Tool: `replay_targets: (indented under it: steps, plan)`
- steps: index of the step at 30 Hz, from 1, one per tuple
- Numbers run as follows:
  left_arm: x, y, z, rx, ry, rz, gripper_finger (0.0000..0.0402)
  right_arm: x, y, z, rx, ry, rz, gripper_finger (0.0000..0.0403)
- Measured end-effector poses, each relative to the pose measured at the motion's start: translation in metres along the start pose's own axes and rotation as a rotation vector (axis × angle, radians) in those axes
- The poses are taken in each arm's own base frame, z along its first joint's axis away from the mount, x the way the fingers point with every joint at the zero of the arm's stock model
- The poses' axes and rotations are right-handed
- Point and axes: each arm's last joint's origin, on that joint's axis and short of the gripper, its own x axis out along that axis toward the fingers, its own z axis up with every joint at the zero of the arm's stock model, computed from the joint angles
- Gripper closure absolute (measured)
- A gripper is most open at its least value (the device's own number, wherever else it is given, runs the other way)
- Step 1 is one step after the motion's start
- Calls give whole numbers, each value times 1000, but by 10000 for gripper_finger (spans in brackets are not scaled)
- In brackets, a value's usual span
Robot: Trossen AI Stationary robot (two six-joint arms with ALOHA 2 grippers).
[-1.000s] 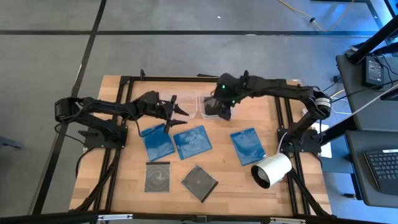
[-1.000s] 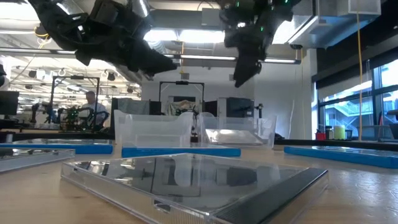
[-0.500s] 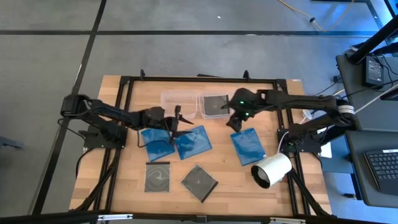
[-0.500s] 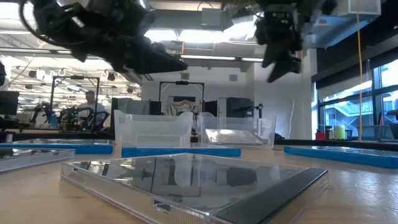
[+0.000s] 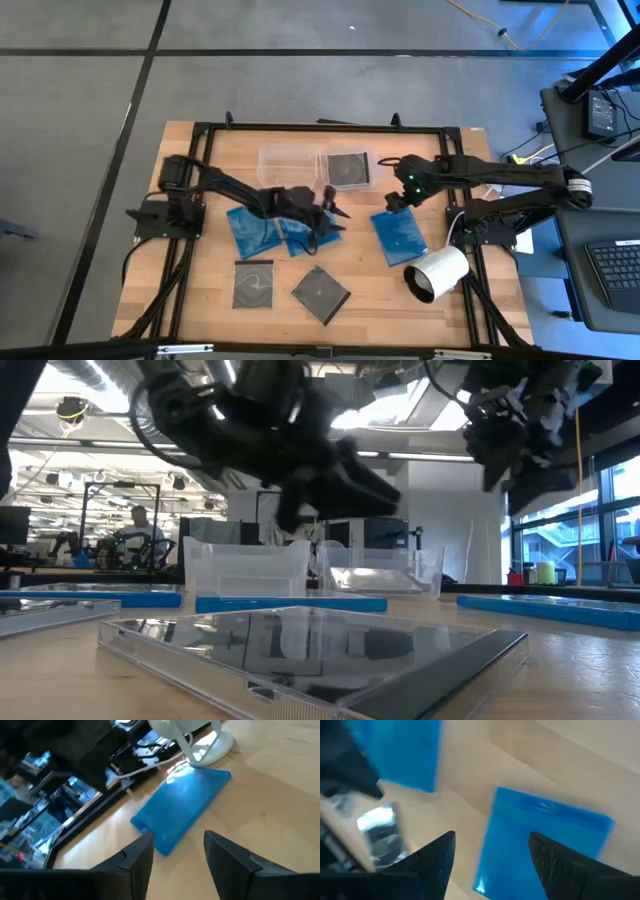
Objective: Pick & place jewel cases by type
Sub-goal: Put the right blue CD case into the left transparent bin
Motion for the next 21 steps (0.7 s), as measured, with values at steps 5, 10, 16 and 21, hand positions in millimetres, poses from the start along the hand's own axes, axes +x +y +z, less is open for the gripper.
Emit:
replay_targets:
  steps: [5, 10, 16, 21]
  plan:
    - [32, -9, -9, 42, 27, -18, 231, -4, -12, -7, 92, -9, -155, 147]
    - [58, -14, -20, 44, 42, -26, 231, -2, -16, -7, 115, -28, -230, 147]
    - [76, -17, -27, 78, 59, -12, 231, 11, -21, -8, 154, -38, -215, 147]
    - [80, -16, -27, 96, 60, -3, 231, 29, -37, -18, 190, 7, -253, 147]
